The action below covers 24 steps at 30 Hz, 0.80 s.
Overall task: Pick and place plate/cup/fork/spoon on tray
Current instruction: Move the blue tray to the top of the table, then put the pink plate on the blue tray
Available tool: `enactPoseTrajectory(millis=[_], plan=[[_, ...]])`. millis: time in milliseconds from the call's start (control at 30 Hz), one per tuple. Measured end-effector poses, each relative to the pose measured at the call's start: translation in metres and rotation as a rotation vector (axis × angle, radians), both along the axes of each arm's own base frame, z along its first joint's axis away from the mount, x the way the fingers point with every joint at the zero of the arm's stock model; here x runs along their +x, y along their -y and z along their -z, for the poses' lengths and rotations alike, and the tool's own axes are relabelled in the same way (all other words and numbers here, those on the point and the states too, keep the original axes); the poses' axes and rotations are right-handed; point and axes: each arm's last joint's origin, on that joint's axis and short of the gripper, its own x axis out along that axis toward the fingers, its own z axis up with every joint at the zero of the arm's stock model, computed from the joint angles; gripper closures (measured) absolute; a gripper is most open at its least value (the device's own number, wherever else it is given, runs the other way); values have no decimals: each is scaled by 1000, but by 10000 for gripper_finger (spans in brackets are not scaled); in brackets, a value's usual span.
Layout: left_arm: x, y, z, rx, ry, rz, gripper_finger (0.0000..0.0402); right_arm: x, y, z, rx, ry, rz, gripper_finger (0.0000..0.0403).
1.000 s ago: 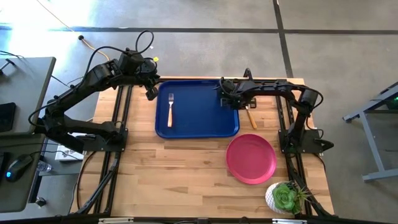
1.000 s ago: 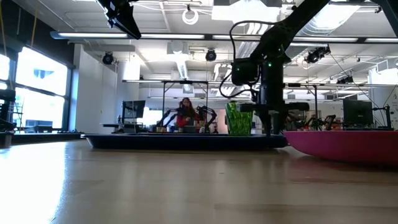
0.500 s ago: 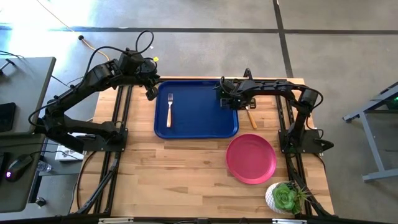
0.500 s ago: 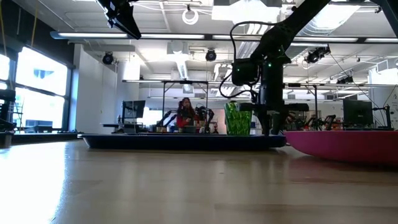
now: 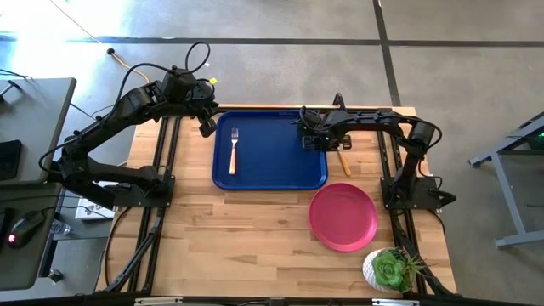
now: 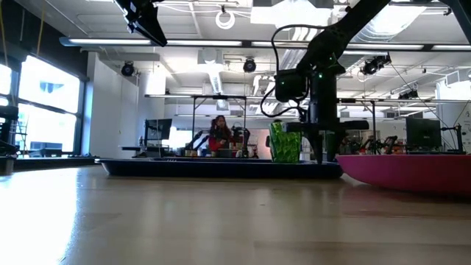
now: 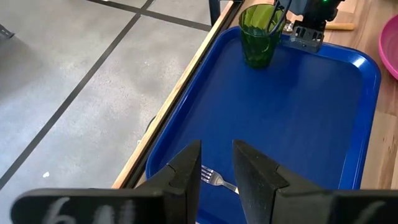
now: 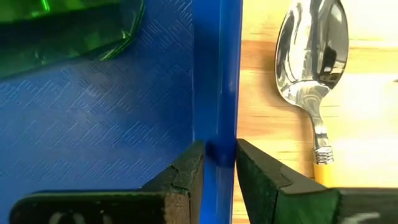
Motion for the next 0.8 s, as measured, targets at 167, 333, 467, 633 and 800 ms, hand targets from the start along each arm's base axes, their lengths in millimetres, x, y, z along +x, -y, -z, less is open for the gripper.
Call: enactPoseTrajectory(millis=[167, 333, 467, 633, 800], plan=[[0, 0, 0, 0, 0, 0, 321, 1, -1, 0, 9, 8, -2, 305], [0, 0, 0, 0, 0, 1, 321, 5, 1, -8, 3, 19, -3, 286], [0, 0, 0, 1, 0, 1, 321, 8, 3, -20, 5, 7, -12, 277], [0, 0, 0, 1, 0, 1, 321, 8, 3, -33, 25, -27, -20, 277], [0, 0, 0, 1, -1, 1, 321, 16, -7, -50, 45, -52, -50, 277]])
